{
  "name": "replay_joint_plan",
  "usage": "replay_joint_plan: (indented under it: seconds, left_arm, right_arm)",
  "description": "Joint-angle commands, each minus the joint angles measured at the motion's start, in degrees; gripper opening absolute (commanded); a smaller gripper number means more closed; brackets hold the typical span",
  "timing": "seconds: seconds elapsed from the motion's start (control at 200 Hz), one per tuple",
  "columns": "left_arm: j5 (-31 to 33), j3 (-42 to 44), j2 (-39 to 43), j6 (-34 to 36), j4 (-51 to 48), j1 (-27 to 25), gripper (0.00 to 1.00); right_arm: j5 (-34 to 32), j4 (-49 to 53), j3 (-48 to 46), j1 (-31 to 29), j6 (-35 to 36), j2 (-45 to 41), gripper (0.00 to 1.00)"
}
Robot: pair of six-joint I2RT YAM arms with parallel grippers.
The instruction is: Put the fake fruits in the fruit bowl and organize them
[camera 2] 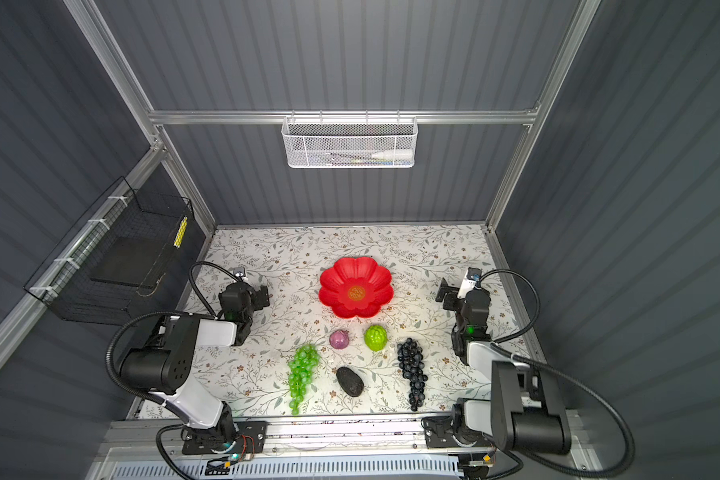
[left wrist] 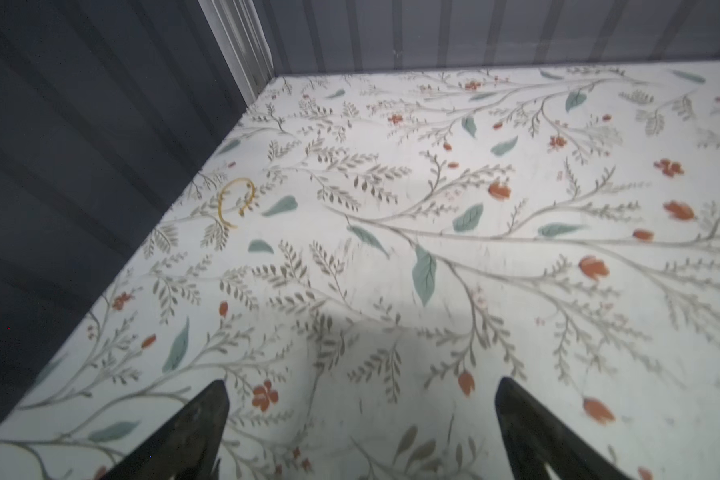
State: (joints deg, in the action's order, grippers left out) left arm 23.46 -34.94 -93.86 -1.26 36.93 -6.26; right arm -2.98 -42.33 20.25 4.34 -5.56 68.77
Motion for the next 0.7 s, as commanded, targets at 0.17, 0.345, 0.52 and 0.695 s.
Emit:
replay_joint_plan:
  seconds: [0.17, 0.345, 0.52, 0.695]
  left_arm:
    - [5.27, -22.96, 6.81, -10.1, -44.78, -1.22, 1.0]
    - [-0.17, -28.42, 8.06, -17.3, -60.75, -6.02, 1.0]
    - [-13.62, -28.05, 7.93, -19.66, -68.57, -11.27, 0.95]
    - [-21.28, -31.39, 5.89, -19.49, -75.98, -19.3, 0.92]
  right_arm:
    - [3.03, 35.37, 17.15, -0.19, -10.79, -13.34, 0.92]
    - [9.72, 48.95, 22.8, -5.65, -13.65, -14.87, 0.88]
    - [8.63, 62.85, 30.55, -16.41, -9.43, -11.85, 0.86]
    - [6.77, 63.9, 29.23, -21.94, -11.69, -10.77, 0.84]
